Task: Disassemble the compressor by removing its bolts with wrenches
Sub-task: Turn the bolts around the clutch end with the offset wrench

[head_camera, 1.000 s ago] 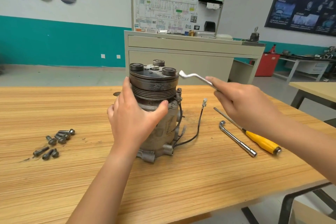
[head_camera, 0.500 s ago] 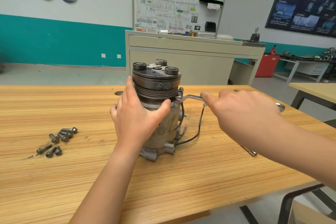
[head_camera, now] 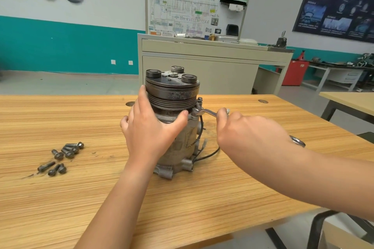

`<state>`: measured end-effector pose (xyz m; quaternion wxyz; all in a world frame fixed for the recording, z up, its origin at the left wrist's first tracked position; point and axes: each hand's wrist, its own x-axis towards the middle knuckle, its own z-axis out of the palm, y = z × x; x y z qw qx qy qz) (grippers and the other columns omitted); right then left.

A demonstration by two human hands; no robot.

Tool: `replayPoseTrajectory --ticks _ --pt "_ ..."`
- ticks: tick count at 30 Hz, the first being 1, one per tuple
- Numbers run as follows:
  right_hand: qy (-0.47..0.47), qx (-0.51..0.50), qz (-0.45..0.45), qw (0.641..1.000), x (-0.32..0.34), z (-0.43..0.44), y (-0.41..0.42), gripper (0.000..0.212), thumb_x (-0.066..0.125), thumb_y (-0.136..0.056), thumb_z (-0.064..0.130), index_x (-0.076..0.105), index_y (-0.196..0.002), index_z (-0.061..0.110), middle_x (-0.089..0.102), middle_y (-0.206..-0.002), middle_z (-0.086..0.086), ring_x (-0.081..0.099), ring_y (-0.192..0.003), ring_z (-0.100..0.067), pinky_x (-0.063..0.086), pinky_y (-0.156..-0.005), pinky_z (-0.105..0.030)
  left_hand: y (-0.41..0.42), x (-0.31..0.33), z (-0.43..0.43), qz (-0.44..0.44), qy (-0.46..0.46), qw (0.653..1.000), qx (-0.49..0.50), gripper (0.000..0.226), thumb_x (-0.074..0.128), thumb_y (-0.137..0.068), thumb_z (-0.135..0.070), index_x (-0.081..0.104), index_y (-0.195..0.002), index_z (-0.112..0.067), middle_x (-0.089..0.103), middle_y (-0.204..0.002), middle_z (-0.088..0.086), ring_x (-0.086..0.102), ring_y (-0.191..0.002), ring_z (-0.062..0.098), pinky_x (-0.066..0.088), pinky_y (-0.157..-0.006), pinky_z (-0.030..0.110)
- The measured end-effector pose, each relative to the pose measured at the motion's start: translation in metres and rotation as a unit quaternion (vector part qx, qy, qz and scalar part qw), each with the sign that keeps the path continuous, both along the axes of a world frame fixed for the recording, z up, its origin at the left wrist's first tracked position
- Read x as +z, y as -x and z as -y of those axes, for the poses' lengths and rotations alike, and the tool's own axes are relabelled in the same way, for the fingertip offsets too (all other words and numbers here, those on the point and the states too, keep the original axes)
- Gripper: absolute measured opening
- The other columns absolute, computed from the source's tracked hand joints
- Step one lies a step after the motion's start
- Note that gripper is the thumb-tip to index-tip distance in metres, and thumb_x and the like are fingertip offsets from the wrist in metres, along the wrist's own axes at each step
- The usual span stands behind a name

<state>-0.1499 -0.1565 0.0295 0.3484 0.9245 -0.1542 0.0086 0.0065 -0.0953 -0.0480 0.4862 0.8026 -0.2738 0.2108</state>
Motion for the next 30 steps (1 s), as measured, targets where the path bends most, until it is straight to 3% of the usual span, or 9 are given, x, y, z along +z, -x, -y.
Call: replayPoseTrajectory --ticks 3,5,7,11,14,16,18,24,30 --pt "0.099 -0.037 0.009 0.994 -0.001 0.0 0.001 0.045 0.032 -0.079 -0.009 0.043 -0.121 -0.021 0.042 -0.057 -0.013 0.049 -0.053 -0.012 0.009 -0.031 -0.016 0.0 0.001 0.0 0.001 0.001 1.0 -0.002 0.102 0.048 -0.061 -0.07 0.021 -0.146 -0.02 0.045 -0.141 -0.004 0.039 -0.131 0.02 0.021 -0.107 0.043" --pt "0.157 -0.004 0.025 0.987 0.002 0.001 0.004 0.051 0.031 -0.064 -0.004 0.075 -0.089 0.005 0.051 -0.042 -0.002 0.045 -0.034 -0.008 0.013 -0.031 -0.014 0.0 0.001 0.0 0.001 0.003 1.0 -0.002 0.103 0.048 -0.061 -0.069 0.02 -0.146 -0.02 0.044 -0.141 -0.004 0.039 -0.131 0.02 0.021 -0.107 0.043" --pt "0.22 0.04 0.042 0.974 -0.012 0.013 0.006 0.063 0.024 -0.06 -0.004 0.077 -0.083 0.022 0.055 -0.042 0.0 0.047 -0.034 -0.006 0.026 -0.033 -0.015 0.001 0.0 0.0 0.001 0.005 1.0 -0.002 0.103 0.048 -0.061 -0.069 0.021 -0.146 -0.02 0.044 -0.141 -0.004 0.038 -0.131 0.02 0.021 -0.107 0.042" --pt "0.277 0.077 0.075 0.955 -0.015 0.024 0.006 0.049 0.032 -0.072 -0.002 0.077 -0.081 0.016 0.058 -0.047 -0.002 0.047 -0.037 -0.008 0.028 -0.036 -0.016 0.001 0.0 -0.001 0.001 0.005 1.0 -0.003 0.102 0.048 -0.061 -0.07 0.021 -0.146 -0.02 0.044 -0.142 -0.004 0.038 -0.131 0.02 0.021 -0.106 0.043" --pt "0.217 0.133 0.085 0.963 -0.013 0.045 0.008 0.035 0.047 -0.075 0.004 0.07 -0.101 0.002 0.063 -0.059 -0.005 0.057 -0.046 -0.015 0.041 -0.046 -0.02 0.001 0.0 -0.001 -0.001 0.004 1.0 -0.006 0.102 0.048 -0.062 -0.07 0.02 -0.146 -0.019 0.044 -0.142 -0.004 0.038 -0.131 0.02 0.021 -0.107 0.043" --pt "0.149 0.132 0.053 0.979 -0.007 0.072 0.001 0.039 0.055 -0.085 0.009 0.051 -0.123 0.002 0.067 -0.097 -0.012 0.066 -0.079 -0.022 0.05 -0.076 -0.032 0.002 0.0 -0.001 -0.001 0.005 1.0 -0.001 0.102 0.047 -0.062 -0.07 0.021 -0.146 -0.019 0.044 -0.141 -0.003 0.039 -0.131 0.019 0.021 -0.106 0.042" --pt "0.106 0.159 0.098 0.977 -0.001 0.091 -0.015 0.032 0.058 -0.082 -0.004 0.055 -0.114 0.0 0.066 -0.107 -0.015 0.066 -0.089 -0.029 0.045 -0.091 -0.047 0.002 0.0 -0.001 0.001 0.004 1.0 0.002 0.101 0.049 -0.063 -0.07 0.022 -0.146 -0.018 0.045 -0.14 -0.003 0.039 -0.13 0.02 0.021 -0.106 0.042" --pt "-0.003 0.203 0.272 0.94 -0.034 0.104 -0.078 0.025 0.073 -0.06 -0.015 0.069 -0.08 -0.001 0.071 -0.076 -0.012 0.068 -0.062 -0.024 0.052 -0.077 -0.051 0.002 0.001 -0.002 0.0 -0.002 1.0 -0.009 0.102 0.049 -0.062 -0.071 0.02 -0.146 -0.021 0.044 -0.142 -0.005 0.037 -0.132 0.017 0.021 -0.107 0.043" --pt "-0.189 0.165 0.432 0.866 -0.03 0.118 -0.059 0.031 0.053 -0.09 0.0 0.056 -0.12 0.001 0.062 -0.064 -0.014 0.057 -0.052 -0.03 0.046 -0.05 -0.036 0.003 0.001 -0.003 -0.006 -0.006 1.0 -0.005 0.103 0.047 -0.061 -0.07 0.02 -0.147 -0.02 0.042 -0.143 -0.005 0.036 -0.133 0.018 0.019 -0.108 0.042"
